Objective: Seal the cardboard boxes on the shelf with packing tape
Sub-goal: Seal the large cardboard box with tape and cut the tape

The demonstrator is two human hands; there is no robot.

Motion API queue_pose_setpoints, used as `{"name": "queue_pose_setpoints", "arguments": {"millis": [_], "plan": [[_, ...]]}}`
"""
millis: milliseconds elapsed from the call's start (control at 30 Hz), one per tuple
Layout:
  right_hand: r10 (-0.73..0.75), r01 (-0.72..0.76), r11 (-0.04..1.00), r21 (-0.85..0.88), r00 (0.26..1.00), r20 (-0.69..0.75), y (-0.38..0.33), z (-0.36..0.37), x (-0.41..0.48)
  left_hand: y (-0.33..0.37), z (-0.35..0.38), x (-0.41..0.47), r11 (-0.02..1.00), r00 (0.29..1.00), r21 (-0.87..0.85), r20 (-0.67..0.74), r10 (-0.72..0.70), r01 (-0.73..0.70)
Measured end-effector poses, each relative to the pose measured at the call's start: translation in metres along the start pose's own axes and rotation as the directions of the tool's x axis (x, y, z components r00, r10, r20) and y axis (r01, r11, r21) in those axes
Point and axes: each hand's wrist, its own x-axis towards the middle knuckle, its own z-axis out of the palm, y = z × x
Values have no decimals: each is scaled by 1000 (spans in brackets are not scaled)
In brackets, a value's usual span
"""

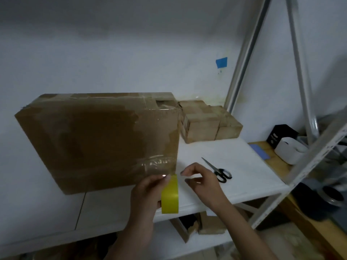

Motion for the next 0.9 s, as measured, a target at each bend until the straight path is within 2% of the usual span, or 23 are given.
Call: {"name": "queue_pose_setpoints", "arguments": {"millis": [67,133,233,333,467,567,667,800,900], "plan": [[50,-37,995,-92,988,145,9,-1,-14,-7,5,-3,997,997,36,5,73,-73],[65,-11,979,-203,963,262,18,-1,-30,-13,10,-6,965,980,169,39,195,-199],[7,72,968,-241,950,311,30,5,-63,-33,16,-10,931,961,245,116,249,-271],[-42,117,967,-225,949,312,37,16,-98,-56,19,-9,944,970,228,94,222,-238],[-102,121,984,-133,985,141,40,18,-111,-70,25,2,992,999,118,33,33,-37],[60,-52,987,-151,997,45,34,17,-112,-73,36,14,991,992,37,0,-128,127],[224,-223,970,-100,975,-2,23,13,-106,-76,50,26,968,968,-32,-9,-250,249],[364,-366,910,-194,930,-47,-4,6,-90,-78,66,33,976,976,-37,-35,-217,216],[505,-495,850,-179,863,11,-11,2,-88,-81,71,32,970,977,-135,-43,-211,204]]}}
